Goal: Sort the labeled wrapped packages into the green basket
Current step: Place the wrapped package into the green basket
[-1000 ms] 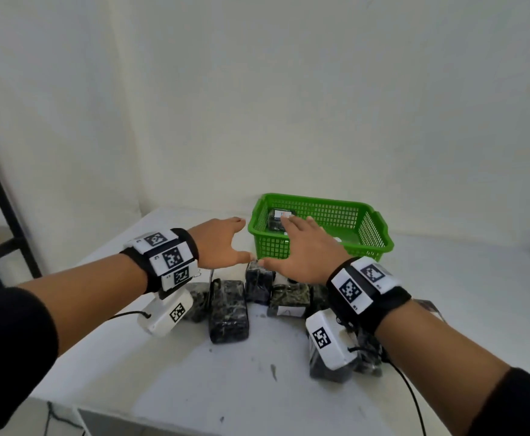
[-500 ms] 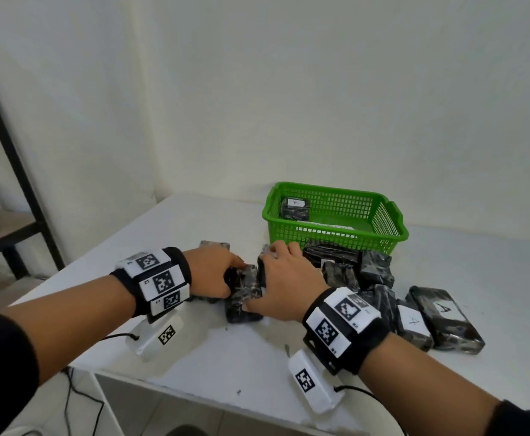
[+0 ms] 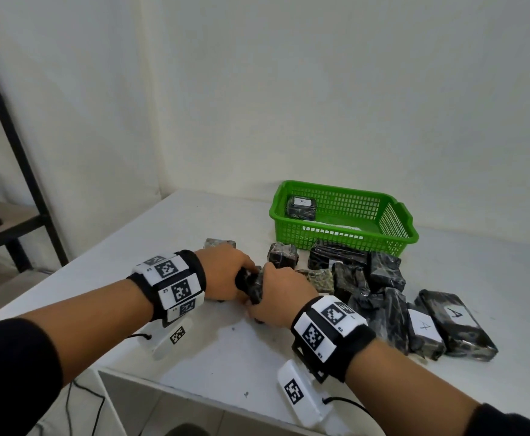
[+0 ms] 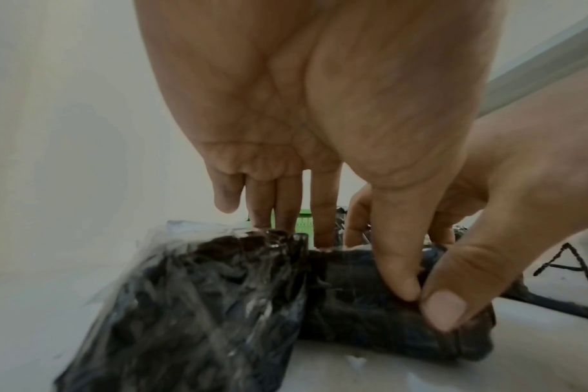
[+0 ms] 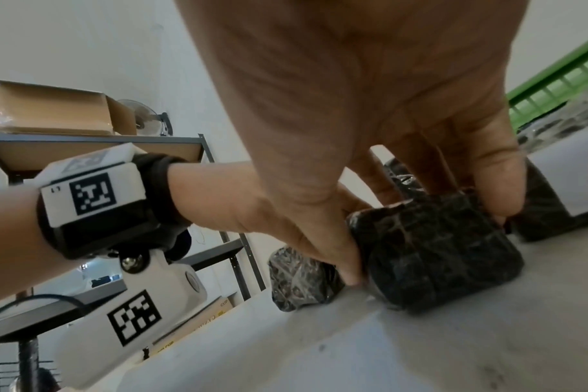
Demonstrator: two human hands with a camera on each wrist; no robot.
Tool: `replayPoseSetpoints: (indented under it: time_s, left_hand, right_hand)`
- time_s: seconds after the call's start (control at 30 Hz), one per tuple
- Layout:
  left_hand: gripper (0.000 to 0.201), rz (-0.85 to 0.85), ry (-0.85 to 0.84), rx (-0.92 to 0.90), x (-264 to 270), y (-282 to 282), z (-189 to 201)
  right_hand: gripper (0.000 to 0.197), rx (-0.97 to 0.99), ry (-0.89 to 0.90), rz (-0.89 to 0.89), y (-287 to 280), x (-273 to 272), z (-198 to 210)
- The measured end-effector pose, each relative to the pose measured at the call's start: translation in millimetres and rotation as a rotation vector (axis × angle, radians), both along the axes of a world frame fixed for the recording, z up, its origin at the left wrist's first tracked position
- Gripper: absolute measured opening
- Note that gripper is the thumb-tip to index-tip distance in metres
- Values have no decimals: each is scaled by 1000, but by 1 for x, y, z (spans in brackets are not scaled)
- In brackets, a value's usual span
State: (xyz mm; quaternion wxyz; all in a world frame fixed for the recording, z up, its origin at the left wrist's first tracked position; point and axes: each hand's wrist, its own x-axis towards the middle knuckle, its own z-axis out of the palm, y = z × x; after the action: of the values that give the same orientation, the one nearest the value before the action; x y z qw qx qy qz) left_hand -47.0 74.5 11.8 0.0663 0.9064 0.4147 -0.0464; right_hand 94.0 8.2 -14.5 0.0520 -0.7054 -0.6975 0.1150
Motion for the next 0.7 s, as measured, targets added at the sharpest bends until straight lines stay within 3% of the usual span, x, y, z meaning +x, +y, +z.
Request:
replayPoseSetpoints:
  time_s: [0.13,0.27,0.33,0.47,0.57,0.63,0.7]
  left_hand:
    - [49,19,-89,-60,-1,-1,5]
    - [74,7,-204,-92,-4,7,9]
    - [70,16,-289,-159,-3,10,13]
    - [42,58,-632,-366,5,10,16]
    - [44,127,-947,-615,20,2,7]
    - [38,141,-1135,-842,36,-10,2]
    - [34,155,-1231,-927,51,-19,-2]
  right_hand:
    - [55,-9,75,-3,-1,11,11]
    - [51,15,234,-14,-7,34,33]
    - [40,40,364,-31,-12,49,41]
    - [25,81,618,-41,-20,79,53]
    - [18,115,762,-38,-30,98,55]
    - [22,141,865,-64,-37,108,51]
    - [40,179,955,-119,-42,118,44]
